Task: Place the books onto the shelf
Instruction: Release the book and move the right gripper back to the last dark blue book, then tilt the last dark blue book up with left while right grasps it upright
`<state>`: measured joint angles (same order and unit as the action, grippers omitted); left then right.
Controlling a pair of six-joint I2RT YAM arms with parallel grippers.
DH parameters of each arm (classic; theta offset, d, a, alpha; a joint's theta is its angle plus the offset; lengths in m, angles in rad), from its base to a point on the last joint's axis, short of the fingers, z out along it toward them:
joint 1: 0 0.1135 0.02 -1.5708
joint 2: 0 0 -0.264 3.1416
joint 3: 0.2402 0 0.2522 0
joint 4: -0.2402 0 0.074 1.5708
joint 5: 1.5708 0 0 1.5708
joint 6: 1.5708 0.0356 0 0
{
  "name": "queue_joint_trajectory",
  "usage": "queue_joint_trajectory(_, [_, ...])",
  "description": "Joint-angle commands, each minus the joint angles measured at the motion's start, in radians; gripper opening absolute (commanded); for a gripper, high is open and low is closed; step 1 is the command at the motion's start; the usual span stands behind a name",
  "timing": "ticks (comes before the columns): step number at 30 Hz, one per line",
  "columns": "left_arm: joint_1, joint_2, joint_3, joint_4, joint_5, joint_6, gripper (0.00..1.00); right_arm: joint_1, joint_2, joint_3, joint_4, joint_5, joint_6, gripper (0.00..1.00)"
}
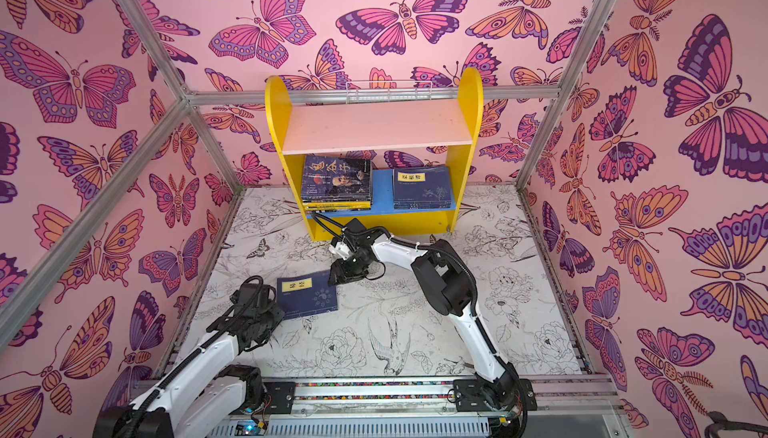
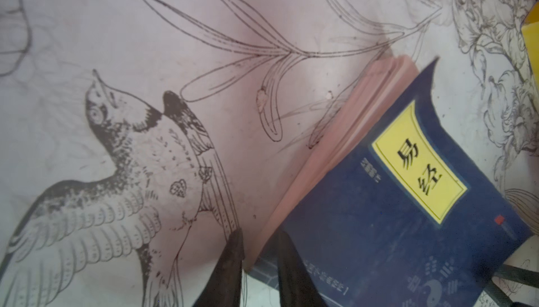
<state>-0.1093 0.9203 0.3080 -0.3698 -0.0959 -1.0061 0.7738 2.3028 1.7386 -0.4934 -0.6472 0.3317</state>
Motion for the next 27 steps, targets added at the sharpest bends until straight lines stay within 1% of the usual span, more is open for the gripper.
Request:
queue_joint_trajectory(1, [-0.012,0.041,-0.028,0.042,0.052,-0.004,0.24,0.007,0.024,0.023,-0.048,-0.05,-0.027,0.55])
queue_joint_trajectory(5, [-0.024,0.114,-0.03,0.132,0.122,-0.002,0.24,0.007,0.02,0.021,-0.008,-0.07,-0.005,0.54])
queue_joint_trajectory(7, [-0.029,0.147,-0.008,0.145,0.152,0.014,0.23,0.005,0.008,0.015,0.014,-0.071,0.007,0.53])
queue_joint_trajectory(12, [-0.054,0.212,0.011,0.184,0.221,0.031,0.23,-0.02,-0.059,-0.069,0.146,-0.07,0.084,0.49])
queue_joint_trajectory(13, [-0.059,0.22,0.046,0.186,0.229,0.033,0.22,-0.031,-0.076,-0.088,0.174,-0.072,0.104,0.47])
queue_joint_trajectory(15, [-0.068,0.229,0.057,0.186,0.24,0.038,0.22,-0.048,-0.111,-0.121,0.215,-0.069,0.128,0.42])
queue_joint_trajectory(17, [-0.071,0.224,0.063,0.184,0.251,0.038,0.23,-0.064,-0.152,-0.162,0.26,-0.057,0.15,0.25])
queue_joint_trajectory(20, [-0.071,0.202,0.07,0.185,0.27,0.037,0.25,-0.087,-0.205,-0.237,0.393,-0.08,0.205,0.06])
queue_joint_trajectory(22, [-0.069,0.175,0.081,0.184,0.285,0.041,0.29,-0.1,-0.227,-0.266,0.445,-0.107,0.234,0.0])
queue_joint_trajectory(24, [-0.056,0.131,0.094,0.184,0.316,0.05,0.32,-0.121,-0.253,-0.292,0.48,-0.145,0.253,0.0])
queue_joint_trajectory(27, [-0.017,0.042,0.112,0.188,0.398,0.058,0.39,-0.164,-0.304,-0.344,0.523,-0.204,0.274,0.0])
